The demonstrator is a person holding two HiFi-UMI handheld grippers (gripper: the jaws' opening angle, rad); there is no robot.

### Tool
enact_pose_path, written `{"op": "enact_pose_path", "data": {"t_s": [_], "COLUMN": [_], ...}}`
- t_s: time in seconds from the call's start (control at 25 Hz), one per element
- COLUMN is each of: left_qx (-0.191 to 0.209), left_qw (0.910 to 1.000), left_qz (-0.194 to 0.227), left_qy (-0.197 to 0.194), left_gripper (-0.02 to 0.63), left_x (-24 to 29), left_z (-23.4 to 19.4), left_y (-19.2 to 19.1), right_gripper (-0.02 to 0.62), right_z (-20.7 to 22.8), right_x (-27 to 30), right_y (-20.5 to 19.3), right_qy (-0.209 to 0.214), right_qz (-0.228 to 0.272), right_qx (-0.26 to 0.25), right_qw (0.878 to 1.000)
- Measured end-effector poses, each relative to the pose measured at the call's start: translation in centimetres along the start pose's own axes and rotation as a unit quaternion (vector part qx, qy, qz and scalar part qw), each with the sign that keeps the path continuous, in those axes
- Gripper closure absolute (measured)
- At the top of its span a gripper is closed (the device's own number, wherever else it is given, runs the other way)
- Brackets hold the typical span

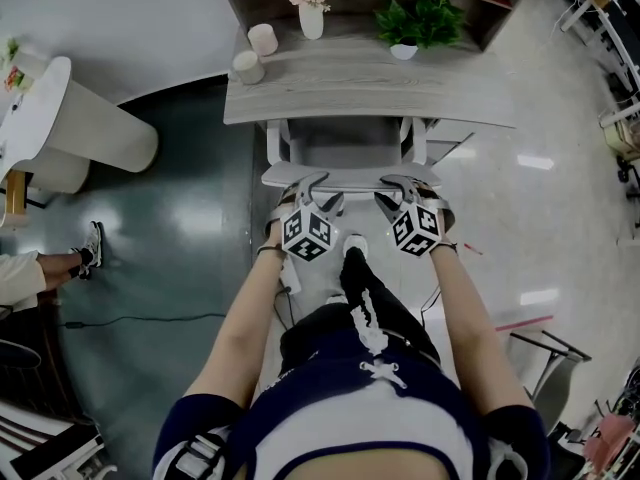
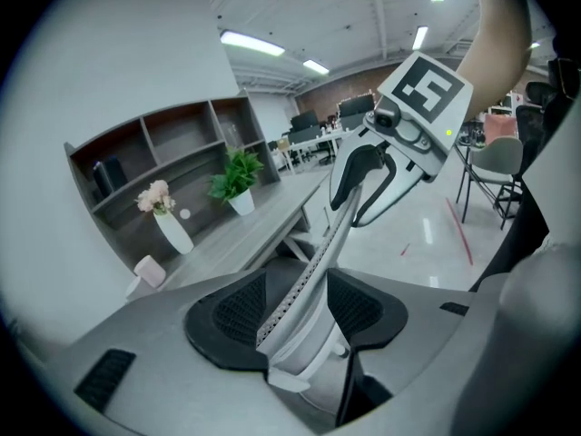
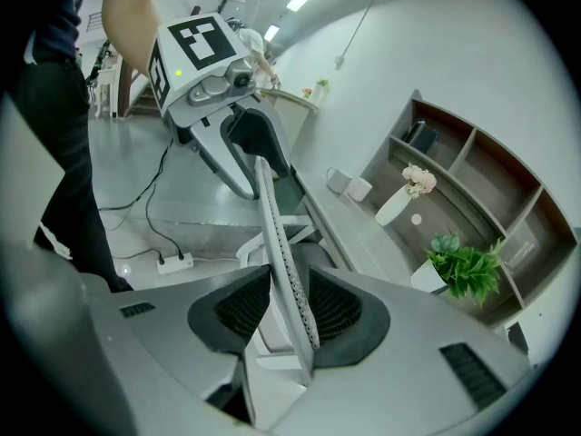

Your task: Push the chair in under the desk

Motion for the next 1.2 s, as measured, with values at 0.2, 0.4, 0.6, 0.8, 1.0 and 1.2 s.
{"op": "enact_pose_path", "data": {"t_s": [0.2, 0.4, 0.6, 0.8, 1.0, 1.2], "left_qx": [-0.085, -0.151, -0.152, -0.156, -0.161, -0.164], "left_qw": [0.9951, 0.9846, 0.9820, 0.9798, 0.9785, 0.9781], "left_qz": [0.043, 0.076, 0.102, 0.115, 0.120, 0.119], "left_qy": [0.023, 0.043, 0.047, 0.050, 0.049, 0.047], "left_gripper": [0.405, 0.434, 0.446, 0.457, 0.463, 0.468], "left_x": [-2.3, -4.2, -5.5, -6.5, -7.3, -7.7], "left_z": [-1.3, -2.3, -2.1, -2.2, -2.3, -2.2], "left_y": [2.1, 3.8, 5.4, 6.1, 6.1, 6.1], "right_gripper": [0.504, 0.578, 0.584, 0.584, 0.584, 0.584], "right_z": [0.4, 0.7, 0.3, -0.4, -1.0, -1.6], "right_x": [-2.6, -5.4, -7.1, -7.6, -7.5, -7.3], "right_y": [2.8, 6.5, 9.1, 10.2, 10.8, 11.1], "right_qy": [-0.033, -0.063, -0.073, -0.077, -0.078, -0.071], "right_qz": [0.091, 0.187, 0.232, 0.239, 0.238, 0.235], "right_qx": [0.059, 0.119, 0.142, 0.142, 0.141, 0.138], "right_qw": [0.994, 0.973, 0.959, 0.957, 0.958, 0.959]}}
Point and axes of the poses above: the fingertips, and each gripper's own axes: x forward along the fingers, z to its right, y out of its top, the point moved 3 cm from there along -x, backward along the fingers, and after that the axes turned 15 degrees about y, right-handed, at the moved point
